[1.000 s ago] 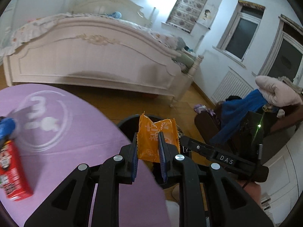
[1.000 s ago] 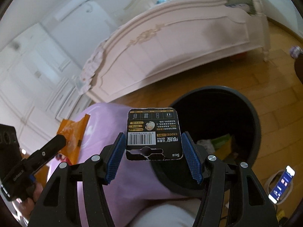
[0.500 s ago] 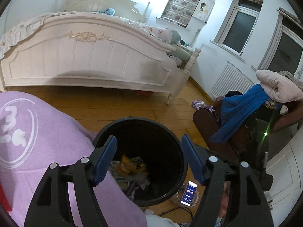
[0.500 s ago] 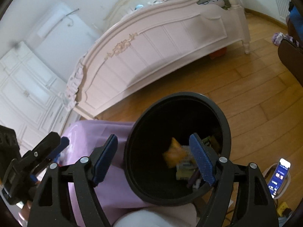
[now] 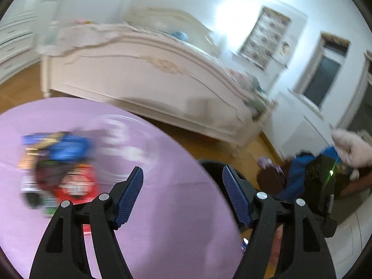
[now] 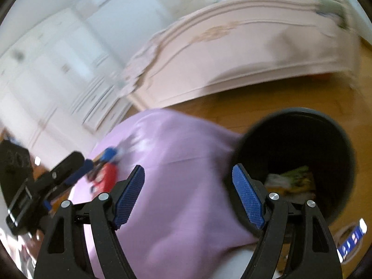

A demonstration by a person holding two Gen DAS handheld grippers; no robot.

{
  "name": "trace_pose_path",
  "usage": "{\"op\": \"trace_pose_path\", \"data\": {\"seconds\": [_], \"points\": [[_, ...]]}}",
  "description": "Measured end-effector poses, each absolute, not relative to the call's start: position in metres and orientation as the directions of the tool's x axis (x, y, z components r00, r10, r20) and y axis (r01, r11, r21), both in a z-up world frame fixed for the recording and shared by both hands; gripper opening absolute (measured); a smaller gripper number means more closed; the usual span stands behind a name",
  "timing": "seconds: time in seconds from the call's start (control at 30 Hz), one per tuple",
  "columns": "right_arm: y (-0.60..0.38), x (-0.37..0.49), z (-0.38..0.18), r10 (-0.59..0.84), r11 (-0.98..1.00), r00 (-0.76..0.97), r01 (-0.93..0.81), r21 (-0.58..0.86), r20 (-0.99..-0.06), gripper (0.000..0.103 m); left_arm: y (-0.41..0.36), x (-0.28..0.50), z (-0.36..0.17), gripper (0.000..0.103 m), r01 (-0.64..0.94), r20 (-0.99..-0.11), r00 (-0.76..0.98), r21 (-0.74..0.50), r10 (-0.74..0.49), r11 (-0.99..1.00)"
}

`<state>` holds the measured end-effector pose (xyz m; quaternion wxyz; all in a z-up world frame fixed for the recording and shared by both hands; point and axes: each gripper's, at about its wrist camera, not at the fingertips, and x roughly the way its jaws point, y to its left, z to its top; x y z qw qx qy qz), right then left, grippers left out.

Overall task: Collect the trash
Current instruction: 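Grasp the gold wrapper with the left tool while the right tool grasps the dark red toy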

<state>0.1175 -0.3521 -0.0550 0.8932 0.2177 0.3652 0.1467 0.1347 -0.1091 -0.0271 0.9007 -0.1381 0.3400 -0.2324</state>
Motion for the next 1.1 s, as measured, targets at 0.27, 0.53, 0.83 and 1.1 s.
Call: {"op": "trace_pose_path", "data": {"seconds": [0.27,0.53,0.83,1.1], "points": [[-0.227,0.138,-0.026,0.513,0.858,0.618,-0.376,0.349,-0.595,0.077,0.033,0.172,-0.038,0.069,0.141,-0.577,0.668,-0.522,-0.470,0.841],[-0.105,0.150,-0.017,0.479,0.722,0.591,-0.686,-0.091,-0.649,0.077,0.052,0.246,-0.079,0.061,0.158,-0.659,0.470,-0.591,-0.587,0.791],[-0.060,0.180,-0.055,0.324,0.574,0.522,-0.771,-0.275,-0.789,0.049,0.036,0.255,-0.095,0.042,0.220,-0.701,0.398,-0.553,-0.592,0.804],[-0.064,0.159,-0.049,0.365,0.558,0.517,-0.787,-0.262,-0.775,0.030,0.046,0.247,-0.097,0.022,0.213,-0.688,0.461,-0.527,-0.560,0.823]]}}
